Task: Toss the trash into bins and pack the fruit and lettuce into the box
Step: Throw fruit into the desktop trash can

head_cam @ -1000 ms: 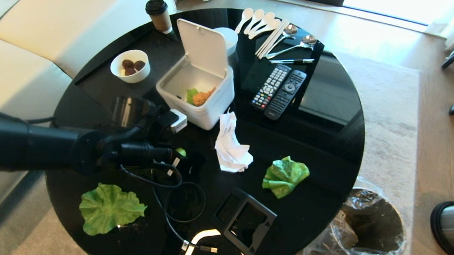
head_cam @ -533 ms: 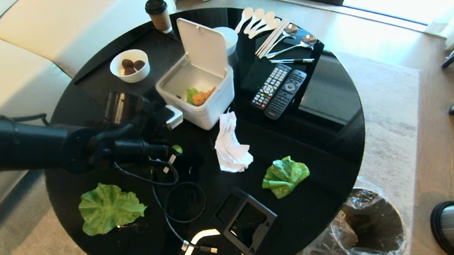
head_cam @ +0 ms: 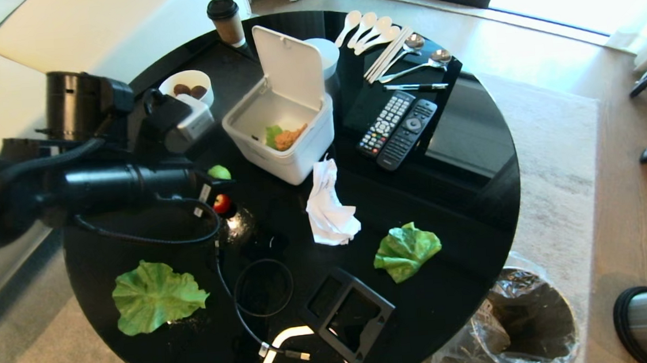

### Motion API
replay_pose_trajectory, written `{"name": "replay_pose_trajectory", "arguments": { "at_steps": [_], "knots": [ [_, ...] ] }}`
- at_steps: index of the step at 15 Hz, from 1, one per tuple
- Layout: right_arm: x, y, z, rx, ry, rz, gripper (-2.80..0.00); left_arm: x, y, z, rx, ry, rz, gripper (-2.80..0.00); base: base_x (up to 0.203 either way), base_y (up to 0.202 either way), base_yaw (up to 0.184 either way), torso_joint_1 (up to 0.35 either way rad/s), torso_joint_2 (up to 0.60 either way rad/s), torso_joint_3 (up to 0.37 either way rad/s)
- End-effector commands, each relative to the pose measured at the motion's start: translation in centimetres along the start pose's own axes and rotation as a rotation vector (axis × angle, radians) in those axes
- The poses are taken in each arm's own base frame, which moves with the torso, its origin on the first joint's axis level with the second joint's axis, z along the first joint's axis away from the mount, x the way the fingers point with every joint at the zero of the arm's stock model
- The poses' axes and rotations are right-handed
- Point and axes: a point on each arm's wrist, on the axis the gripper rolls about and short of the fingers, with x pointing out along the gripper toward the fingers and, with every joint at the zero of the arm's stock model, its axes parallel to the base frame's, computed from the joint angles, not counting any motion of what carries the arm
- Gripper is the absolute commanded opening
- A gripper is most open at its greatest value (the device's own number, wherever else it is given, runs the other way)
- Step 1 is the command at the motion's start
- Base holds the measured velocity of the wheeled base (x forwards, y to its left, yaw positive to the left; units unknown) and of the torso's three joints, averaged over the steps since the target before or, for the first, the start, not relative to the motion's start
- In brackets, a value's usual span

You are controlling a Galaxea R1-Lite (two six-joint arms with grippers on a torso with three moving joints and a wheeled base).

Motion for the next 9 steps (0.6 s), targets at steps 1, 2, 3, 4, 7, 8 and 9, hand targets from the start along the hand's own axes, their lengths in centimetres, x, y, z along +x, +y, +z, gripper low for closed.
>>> {"name": "replay_pose_trajectory", "arguments": {
  "at_steps": [1,2,3,4,7,8,9],
  "knots": [
    [0.0,0.0,0.0,-0.001,0.001,0.001,-2.8,-3.9,0.3,1.5,-0.002,-0.097,0.037,-2.8,0.0,0.0,0.0,0.0,0.0,0.0],
    [0.0,0.0,0.0,-0.001,0.001,0.001,-2.8,-4.5,0.4,1.8,-0.004,-0.115,0.049,-2.8,0.0,0.0,0.0,0.0,0.0,0.0],
    [0.0,0.0,0.0,-0.001,0.001,0.001,-2.8,-4.8,0.5,2.1,-0.005,-0.128,0.057,-2.8,0.0,0.0,0.0,0.0,0.0,0.0],
    [0.0,0.0,0.0,0.0,0.002,0.001,-2.8,-5.0,0.7,2.4,-0.004,-0.141,0.062,-2.8,0.0,0.0,0.0,0.0,0.0,0.0],
    [0.0,0.0,0.0,-0.001,0.001,0.001,-2.8,-4.7,1.2,3.3,-0.003,-0.165,0.076,-2.8,0.0,0.0,0.0,0.0,0.0,0.0],
    [0.0,0.0,0.0,-0.001,0.001,0.001,-2.8,-4.2,1.4,3.5,-0.004,-0.167,0.078,-2.8,0.0,0.0,0.0,0.0,0.0,0.0],
    [0.0,0.0,0.0,-0.001,0.001,0.001,-2.8,-3.7,1.6,3.8,-0.004,-0.169,0.08,-2.8,0.0,0.0,0.0,0.0,0.0,0.0]
  ]
}}
